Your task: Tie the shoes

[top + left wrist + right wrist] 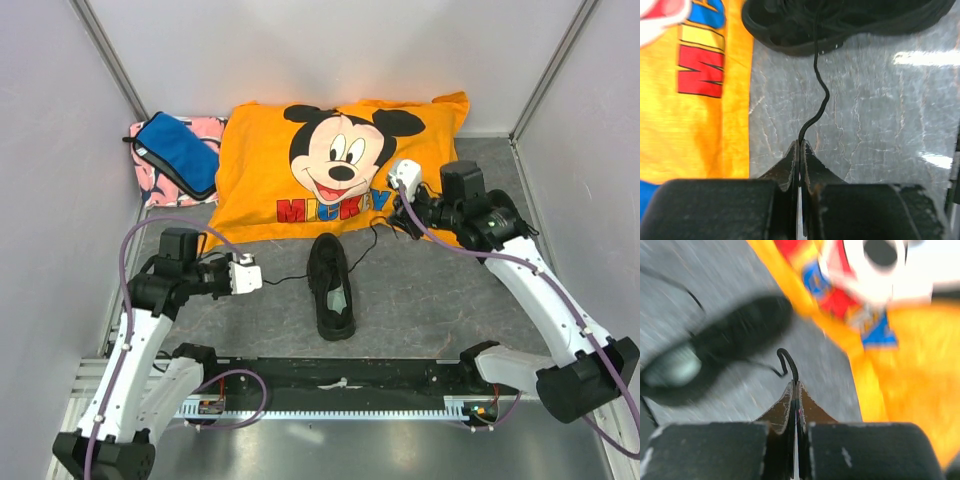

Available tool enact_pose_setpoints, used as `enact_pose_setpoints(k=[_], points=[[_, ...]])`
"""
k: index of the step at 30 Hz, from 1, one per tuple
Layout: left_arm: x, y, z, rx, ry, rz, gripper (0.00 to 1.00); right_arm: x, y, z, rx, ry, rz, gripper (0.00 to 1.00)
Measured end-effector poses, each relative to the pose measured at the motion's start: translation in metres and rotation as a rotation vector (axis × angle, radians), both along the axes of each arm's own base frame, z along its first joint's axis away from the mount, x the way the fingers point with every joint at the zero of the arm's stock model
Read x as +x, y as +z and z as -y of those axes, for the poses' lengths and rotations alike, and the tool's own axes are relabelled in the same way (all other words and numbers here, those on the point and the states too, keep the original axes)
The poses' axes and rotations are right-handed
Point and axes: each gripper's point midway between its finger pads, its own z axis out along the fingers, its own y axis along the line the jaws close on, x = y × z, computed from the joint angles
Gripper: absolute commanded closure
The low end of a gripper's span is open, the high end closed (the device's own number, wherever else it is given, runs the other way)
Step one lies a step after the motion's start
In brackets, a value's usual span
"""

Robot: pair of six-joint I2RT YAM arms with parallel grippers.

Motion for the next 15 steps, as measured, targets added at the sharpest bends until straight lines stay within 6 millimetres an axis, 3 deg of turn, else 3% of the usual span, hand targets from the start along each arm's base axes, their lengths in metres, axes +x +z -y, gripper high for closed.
enact_pose_setpoints(k=[4, 6, 10, 15], points=[[-0.021, 0.013, 0.001, -0.032, -0.001, 0.007, 0.99, -0.006, 0.053, -0.052, 0.125, 0.140, 0.037, 1.00], [-0.031, 0.014, 0.000, -0.036, -0.002, 0.005, 0.99, -0.017, 0.063, -0.079, 0.161, 0.220, 0.026, 1.00], [-0.052, 0.018, -0.002, -0.042, -0.012, 0.020, 0.98, -0.044, 0.064, -0.130, 0.191, 0.362, -0.032, 1.00], [-0.076, 0.018, -0.004, -0.035, -0.056, 0.036, 0.98, -0.074, 0.039, -0.185, 0.190, 0.482, -0.141, 1.00]])
